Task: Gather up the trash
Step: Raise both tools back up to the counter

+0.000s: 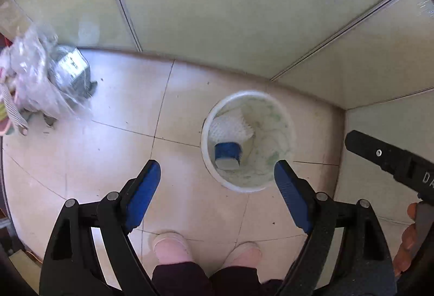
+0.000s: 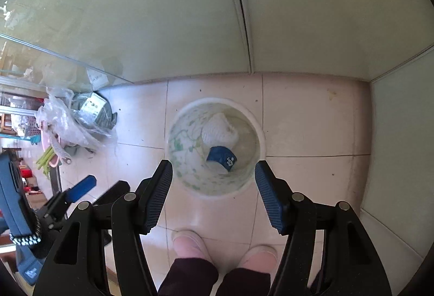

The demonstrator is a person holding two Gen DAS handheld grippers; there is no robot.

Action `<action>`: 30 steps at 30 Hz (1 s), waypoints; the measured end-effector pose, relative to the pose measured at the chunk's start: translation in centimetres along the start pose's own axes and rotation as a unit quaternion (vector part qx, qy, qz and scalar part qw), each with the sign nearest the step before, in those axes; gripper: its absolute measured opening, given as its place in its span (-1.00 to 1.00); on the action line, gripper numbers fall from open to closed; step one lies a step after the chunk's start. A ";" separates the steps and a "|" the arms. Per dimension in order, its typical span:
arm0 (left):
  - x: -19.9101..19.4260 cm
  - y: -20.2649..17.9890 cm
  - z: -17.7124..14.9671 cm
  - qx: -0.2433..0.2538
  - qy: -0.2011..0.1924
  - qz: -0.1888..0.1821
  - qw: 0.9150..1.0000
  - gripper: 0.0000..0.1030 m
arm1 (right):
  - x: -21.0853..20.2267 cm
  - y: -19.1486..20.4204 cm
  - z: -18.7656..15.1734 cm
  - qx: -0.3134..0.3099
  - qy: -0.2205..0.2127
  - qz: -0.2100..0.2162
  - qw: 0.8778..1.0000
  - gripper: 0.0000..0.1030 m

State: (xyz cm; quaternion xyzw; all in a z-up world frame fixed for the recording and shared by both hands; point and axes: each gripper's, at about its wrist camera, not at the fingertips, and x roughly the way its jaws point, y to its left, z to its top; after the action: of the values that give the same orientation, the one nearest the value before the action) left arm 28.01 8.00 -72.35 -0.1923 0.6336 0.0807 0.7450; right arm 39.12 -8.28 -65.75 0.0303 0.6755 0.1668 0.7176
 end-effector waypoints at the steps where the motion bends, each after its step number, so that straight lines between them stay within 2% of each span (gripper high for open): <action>1: -1.5 -0.3 0.2 0.004 -0.004 0.000 1.000 0.66 | -1.4 0.3 0.0 0.001 -0.004 0.000 1.000 0.16; 10: -17.4 -3.6 3.1 0.044 -0.050 -0.007 0.998 0.66 | -17.6 3.7 0.2 0.014 -0.068 0.000 0.998 0.16; 18: -32.8 -5.9 5.0 0.074 -0.105 -0.020 0.992 0.66 | -31.9 7.4 0.2 0.018 -0.144 -0.003 0.989 0.16; 26: -45.1 -6.7 6.9 0.100 -0.153 -0.023 0.983 0.66 | -41.9 10.5 -0.9 0.028 -0.209 0.007 0.978 0.16; 30: -49.8 -7.1 7.5 0.107 -0.190 -0.028 0.976 0.66 | -45.9 12.2 -1.6 0.019 -0.247 -0.009 0.969 0.17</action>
State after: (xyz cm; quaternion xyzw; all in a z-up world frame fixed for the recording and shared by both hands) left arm 28.27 10.53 -21.59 -0.1107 0.4800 0.0268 0.8698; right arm 33.64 -9.98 -18.54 0.0777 0.4808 0.1350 0.8629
